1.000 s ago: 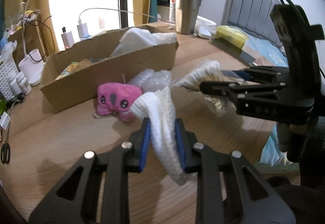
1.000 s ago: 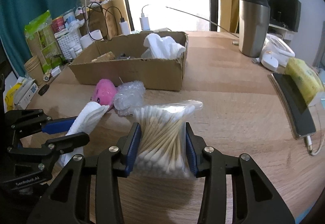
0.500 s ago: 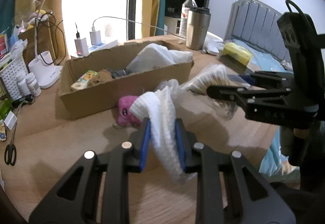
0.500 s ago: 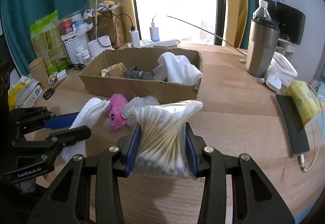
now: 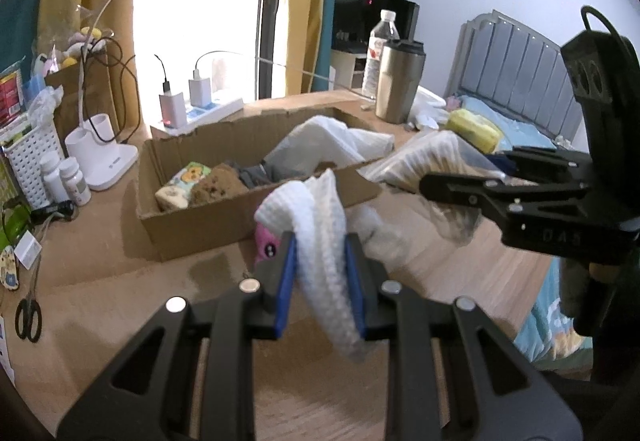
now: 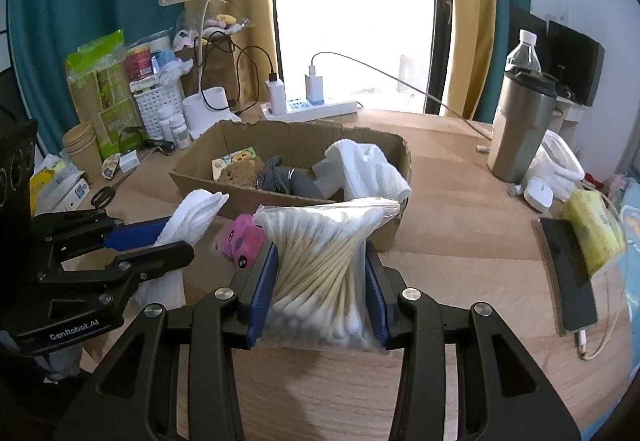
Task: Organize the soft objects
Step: 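Carry the white cloth with the left tool while the right tool carries the swab bag over the box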
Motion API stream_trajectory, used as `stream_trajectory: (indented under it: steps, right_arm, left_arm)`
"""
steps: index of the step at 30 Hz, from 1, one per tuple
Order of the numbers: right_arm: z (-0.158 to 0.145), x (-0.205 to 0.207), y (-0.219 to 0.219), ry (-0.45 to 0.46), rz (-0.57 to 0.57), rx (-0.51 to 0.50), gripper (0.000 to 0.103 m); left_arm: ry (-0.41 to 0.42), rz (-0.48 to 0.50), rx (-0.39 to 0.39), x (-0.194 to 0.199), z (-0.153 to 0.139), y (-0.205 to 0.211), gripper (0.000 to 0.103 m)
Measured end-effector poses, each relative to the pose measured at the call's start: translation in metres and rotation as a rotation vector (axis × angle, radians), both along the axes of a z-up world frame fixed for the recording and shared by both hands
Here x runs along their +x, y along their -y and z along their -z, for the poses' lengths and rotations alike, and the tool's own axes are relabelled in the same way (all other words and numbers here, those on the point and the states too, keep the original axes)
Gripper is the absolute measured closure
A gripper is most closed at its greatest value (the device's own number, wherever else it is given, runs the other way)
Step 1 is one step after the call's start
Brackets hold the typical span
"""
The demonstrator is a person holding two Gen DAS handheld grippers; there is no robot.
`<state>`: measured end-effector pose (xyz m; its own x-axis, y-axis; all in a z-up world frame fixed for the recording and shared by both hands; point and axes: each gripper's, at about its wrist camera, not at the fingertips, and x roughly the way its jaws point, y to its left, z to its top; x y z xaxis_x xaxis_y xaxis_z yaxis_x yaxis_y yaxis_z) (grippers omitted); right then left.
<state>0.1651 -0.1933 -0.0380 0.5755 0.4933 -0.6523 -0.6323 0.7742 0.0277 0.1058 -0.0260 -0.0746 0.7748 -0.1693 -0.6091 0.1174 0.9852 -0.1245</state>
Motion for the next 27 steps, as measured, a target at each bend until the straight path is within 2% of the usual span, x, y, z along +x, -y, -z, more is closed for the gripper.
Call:
stream_trajectory:
  steps: [9, 27]
  right_arm:
    - [-0.009, 0.011, -0.009, 0.015, -0.005, 0.003, 0.06]
    - [-0.015, 0.046, -0.042, 0.015, -0.062, 0.013, 0.06]
  left_arm:
    - [0.03, -0.015, -0.003, 0.009, -0.014, -0.014, 0.078]
    - [0.034, -0.068, 0.001, 0.036, -0.023, -0.044, 0.078]
